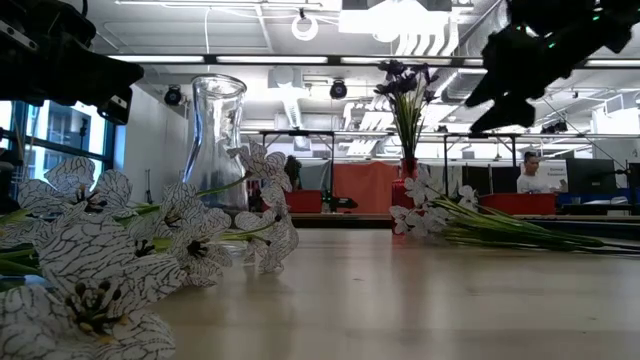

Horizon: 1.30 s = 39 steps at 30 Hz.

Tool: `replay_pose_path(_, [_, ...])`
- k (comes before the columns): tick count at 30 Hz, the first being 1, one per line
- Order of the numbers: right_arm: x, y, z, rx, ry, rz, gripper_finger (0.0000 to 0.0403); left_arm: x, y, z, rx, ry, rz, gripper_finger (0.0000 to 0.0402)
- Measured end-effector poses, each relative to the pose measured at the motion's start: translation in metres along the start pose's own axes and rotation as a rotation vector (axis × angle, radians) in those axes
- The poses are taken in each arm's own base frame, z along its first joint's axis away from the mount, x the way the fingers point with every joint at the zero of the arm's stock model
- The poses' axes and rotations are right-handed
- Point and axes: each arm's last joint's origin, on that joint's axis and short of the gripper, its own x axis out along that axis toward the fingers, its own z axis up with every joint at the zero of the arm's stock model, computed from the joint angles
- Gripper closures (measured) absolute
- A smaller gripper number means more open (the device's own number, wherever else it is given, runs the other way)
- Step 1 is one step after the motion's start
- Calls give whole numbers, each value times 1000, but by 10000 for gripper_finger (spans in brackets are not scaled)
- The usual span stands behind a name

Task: Sort flowers into vase by color
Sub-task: Put the violet flowers into the red vase

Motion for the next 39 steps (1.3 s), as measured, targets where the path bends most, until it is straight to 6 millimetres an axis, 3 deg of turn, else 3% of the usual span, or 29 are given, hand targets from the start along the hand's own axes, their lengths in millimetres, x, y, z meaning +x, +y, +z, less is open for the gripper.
replay_pose_path(6, [-2,21,-9,192,130,231,98,0,0,0,0,0,0,402])
replay_pose_path(12, [9,49,-19,241,269,357,101,0,1,2,-9,-29,45,401])
replay_pose_path(20, [24,86,-31,304,390,461,162,-6,2,33,-553,-383,38,402])
replay_pose_path(23, [31,96,-34,305,357,436,191,-9,3,43,-660,-518,55,401])
replay_pose_path(26, [39,101,-34,328,317,413,213,-9,3,50,-698,-538,77,396])
replay_pose_path(29, [46,104,-32,383,288,394,227,-4,2,65,-684,-462,119,380])
replay_pose_path(34, [54,108,-29,410,241,410,235,19,-1,87,-564,-168,245,332])
replay_pose_path(39, [61,113,-24,343,168,453,246,46,5,94,-413,141,467,276])
